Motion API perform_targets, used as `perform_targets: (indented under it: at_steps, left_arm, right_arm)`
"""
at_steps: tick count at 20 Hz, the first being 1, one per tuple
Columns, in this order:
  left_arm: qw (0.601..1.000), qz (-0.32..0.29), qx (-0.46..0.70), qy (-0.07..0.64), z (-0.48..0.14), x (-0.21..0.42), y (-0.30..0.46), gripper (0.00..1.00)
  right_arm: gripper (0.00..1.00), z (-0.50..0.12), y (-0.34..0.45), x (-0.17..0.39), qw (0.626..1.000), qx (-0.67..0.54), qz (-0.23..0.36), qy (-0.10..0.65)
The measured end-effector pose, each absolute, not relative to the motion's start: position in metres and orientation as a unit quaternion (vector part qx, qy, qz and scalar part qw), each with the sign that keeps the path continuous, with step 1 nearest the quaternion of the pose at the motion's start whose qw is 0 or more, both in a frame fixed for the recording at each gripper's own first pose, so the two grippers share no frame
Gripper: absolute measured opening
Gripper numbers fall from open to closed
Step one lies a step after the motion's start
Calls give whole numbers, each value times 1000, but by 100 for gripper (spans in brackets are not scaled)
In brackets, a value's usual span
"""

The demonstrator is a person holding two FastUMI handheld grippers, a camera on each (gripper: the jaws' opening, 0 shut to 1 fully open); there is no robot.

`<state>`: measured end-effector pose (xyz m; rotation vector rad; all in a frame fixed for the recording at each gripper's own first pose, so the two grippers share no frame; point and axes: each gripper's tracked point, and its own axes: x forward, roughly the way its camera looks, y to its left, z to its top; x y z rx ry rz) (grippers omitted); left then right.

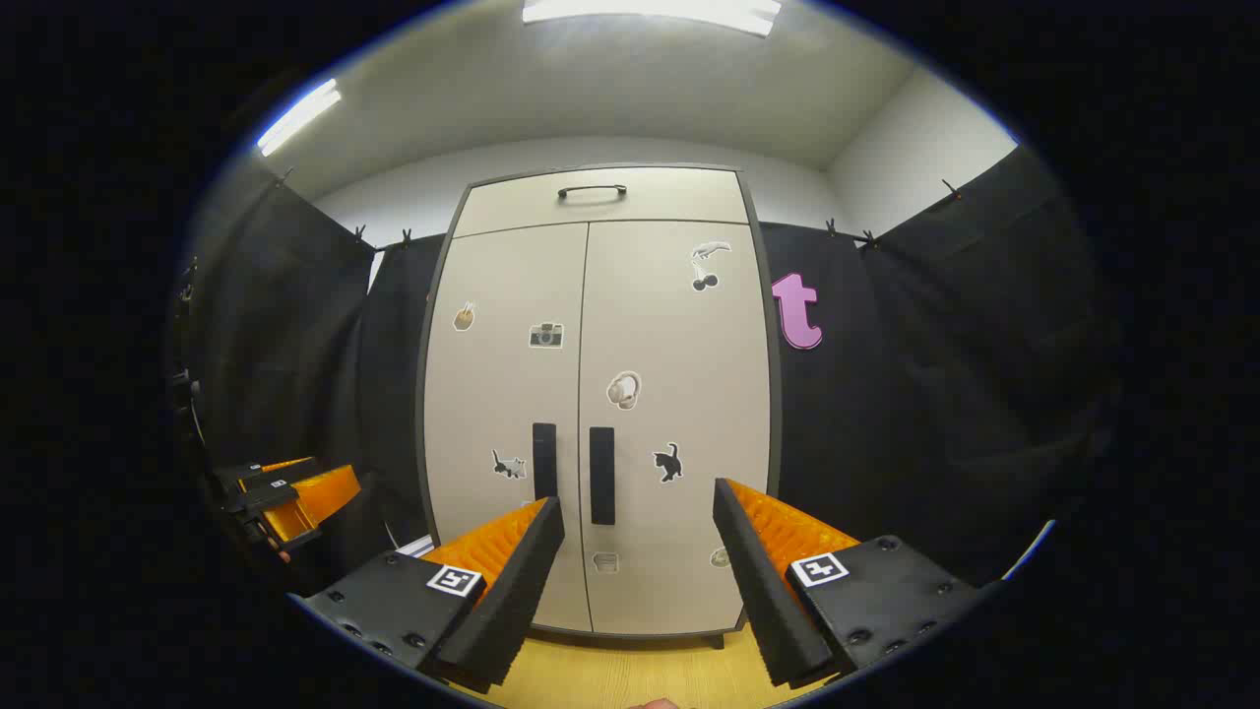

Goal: Open the right door of the double-door shoe cabinet with the right hand, and open the left door with the left hand.

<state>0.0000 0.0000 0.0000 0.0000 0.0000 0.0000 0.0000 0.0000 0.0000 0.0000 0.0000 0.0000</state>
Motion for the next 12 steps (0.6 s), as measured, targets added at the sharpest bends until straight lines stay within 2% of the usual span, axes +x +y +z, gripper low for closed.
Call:
perform_targets:
  at_steps: [1,2,3,11,12]
  left_arm:
    - [1000,0,-4,4,-3,1,1,94]
    - [1000,1,-6,8,-5,2,1,94]
    - [1000,3,-6,10,-7,2,3,94]
    - [1000,4,14,-9,-2,9,2,94]
    - [1000,5,18,-7,-5,9,3,94]
  right_arm:
    - [98,-1,-1,1,1000,1,-1,0]
    - [94,0,0,2,1000,3,-1,0]
    - [98,0,0,3,1000,6,0,0]
    - [98,-5,-2,13,1000,15,-3,3]
    - [94,-8,1,14,1000,19,0,6]
